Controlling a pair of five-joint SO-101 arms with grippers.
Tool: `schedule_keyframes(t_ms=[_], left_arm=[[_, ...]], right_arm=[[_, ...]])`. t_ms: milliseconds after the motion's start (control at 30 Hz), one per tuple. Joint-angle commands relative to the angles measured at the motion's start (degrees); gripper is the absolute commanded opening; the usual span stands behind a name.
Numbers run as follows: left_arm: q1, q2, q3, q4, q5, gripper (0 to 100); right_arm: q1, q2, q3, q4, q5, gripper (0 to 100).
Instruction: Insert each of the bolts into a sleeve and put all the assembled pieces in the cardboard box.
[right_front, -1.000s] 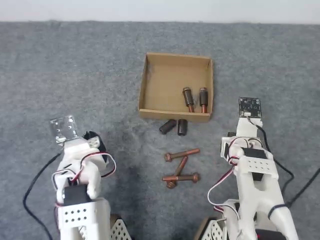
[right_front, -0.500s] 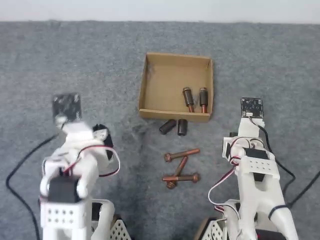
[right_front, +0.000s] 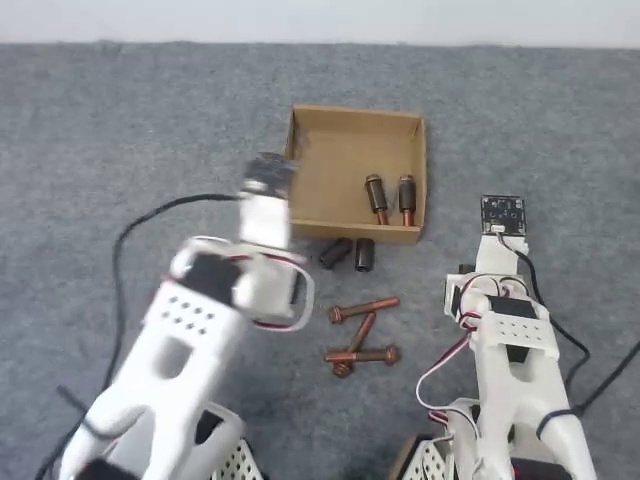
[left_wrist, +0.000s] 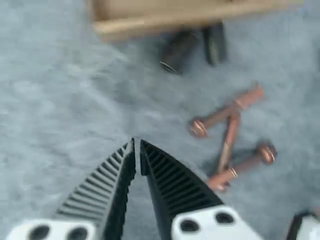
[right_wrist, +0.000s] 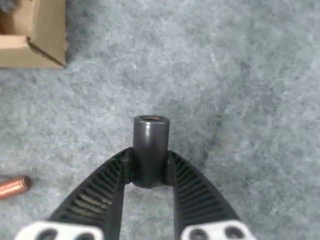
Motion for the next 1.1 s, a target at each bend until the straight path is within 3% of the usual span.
schedule_keyframes(t_ms=[0, 133, 267, 500, 833, 1067], left_arm=[[8.88, 4.75, -3.56, -3.96, 8.0, 1], [13.98, 9.76, -2.59, -8.35, 12.48, 1], [14.77, 14.68, -1.01, -12.57, 13.63, 2], [14.95, 19.25, -0.84, -15.03, 17.41, 20], [9.23, 19.69, 4.26, -20.31, 17.41, 16], [9.41, 21.8, 6.29, -24.88, 17.41, 11]], right_arm=[[0.66, -2.59, -0.44, -1.27, 0.88, 0.6], [0.66, -2.51, -0.53, -1.27, 0.88, 0.6], [0.66, -2.51, -0.53, -1.27, 0.88, 0.6], [0.66, -2.51, -0.53, -1.98, 0.97, 0.6], [0.66, -2.51, -0.35, -2.51, 0.97, 0.6], [0.84, -2.51, -0.35, -2.51, 0.97, 0.6]])
